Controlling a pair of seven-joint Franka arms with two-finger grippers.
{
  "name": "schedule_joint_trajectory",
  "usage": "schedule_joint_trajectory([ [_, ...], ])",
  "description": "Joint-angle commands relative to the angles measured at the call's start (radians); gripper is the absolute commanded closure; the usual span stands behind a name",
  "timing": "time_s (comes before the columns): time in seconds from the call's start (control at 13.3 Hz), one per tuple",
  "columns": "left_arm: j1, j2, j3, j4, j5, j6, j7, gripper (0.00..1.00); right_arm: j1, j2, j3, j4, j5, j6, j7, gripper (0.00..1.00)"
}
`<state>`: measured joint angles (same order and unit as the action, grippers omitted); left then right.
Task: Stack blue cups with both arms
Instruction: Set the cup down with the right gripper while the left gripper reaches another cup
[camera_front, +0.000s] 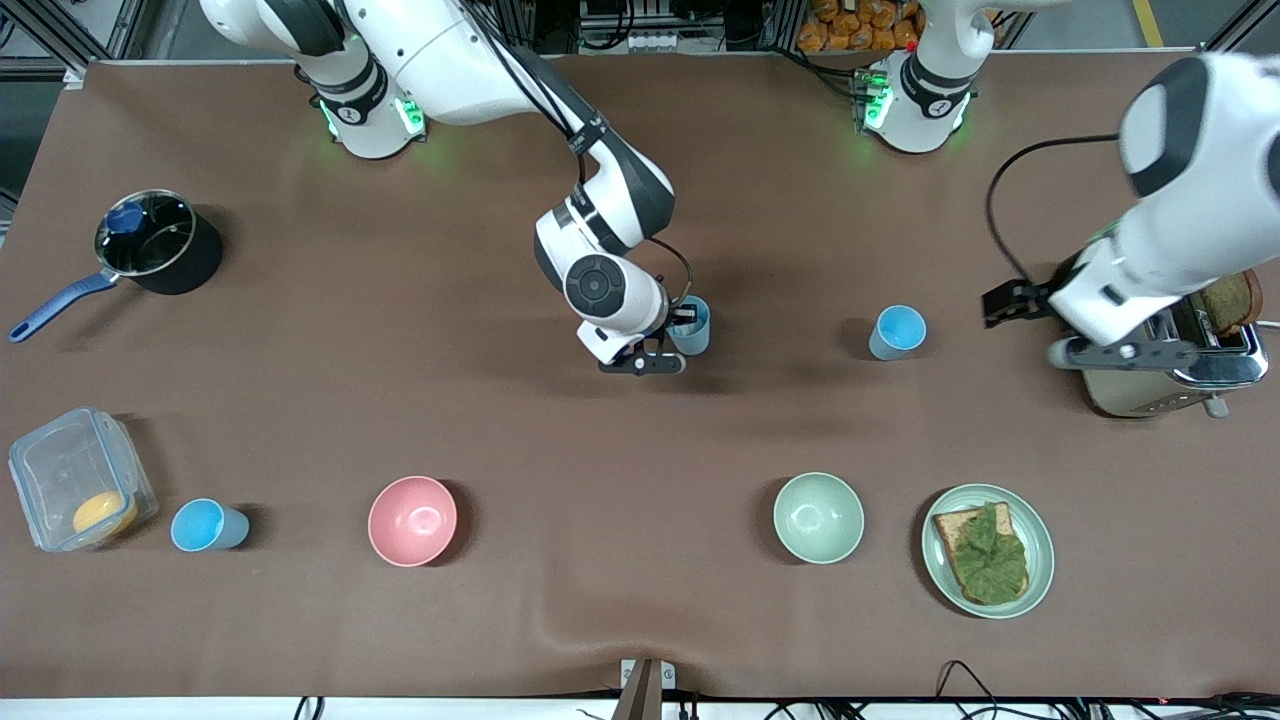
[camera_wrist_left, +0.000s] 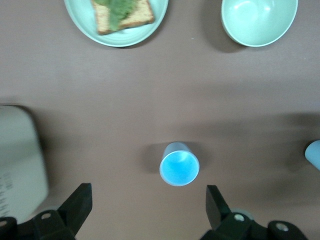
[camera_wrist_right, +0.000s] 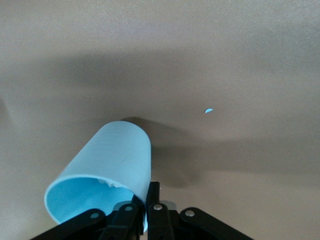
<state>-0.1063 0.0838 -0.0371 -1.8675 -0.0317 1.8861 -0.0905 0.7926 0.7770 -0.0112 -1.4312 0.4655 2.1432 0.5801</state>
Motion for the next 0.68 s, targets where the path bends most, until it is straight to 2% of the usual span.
schedule_joint_trajectory([
  [0.0,-0.009,-0.024,-0.021,-0.134,-0.06,0.143,-0.073,0.0,0.01,0.015,-0.013,0.044,0.021,-0.009,-0.006,0.0],
  [0.23,-0.027,-0.015,-0.067,-0.261,-0.074,0.31,-0.173,0.0,-0.01,-0.004,-0.012,0.086,0.033,-0.034,-0.006,0.0],
  [0.38,-0.026,0.001,-0.107,-0.337,-0.074,0.393,-0.216,0.0,-0.079,-0.036,-0.012,0.119,0.024,-0.168,-0.012,0.0],
  [0.53,-0.027,0.008,-0.122,-0.39,-0.076,0.444,-0.221,0.0,-0.14,-0.061,-0.026,0.173,0.013,-0.343,-0.051,0.0],
  [0.6,-0.027,0.016,-0.122,-0.409,-0.077,0.461,-0.222,0.0,-0.182,-0.088,-0.029,0.179,0.012,-0.389,-0.057,0.0],
])
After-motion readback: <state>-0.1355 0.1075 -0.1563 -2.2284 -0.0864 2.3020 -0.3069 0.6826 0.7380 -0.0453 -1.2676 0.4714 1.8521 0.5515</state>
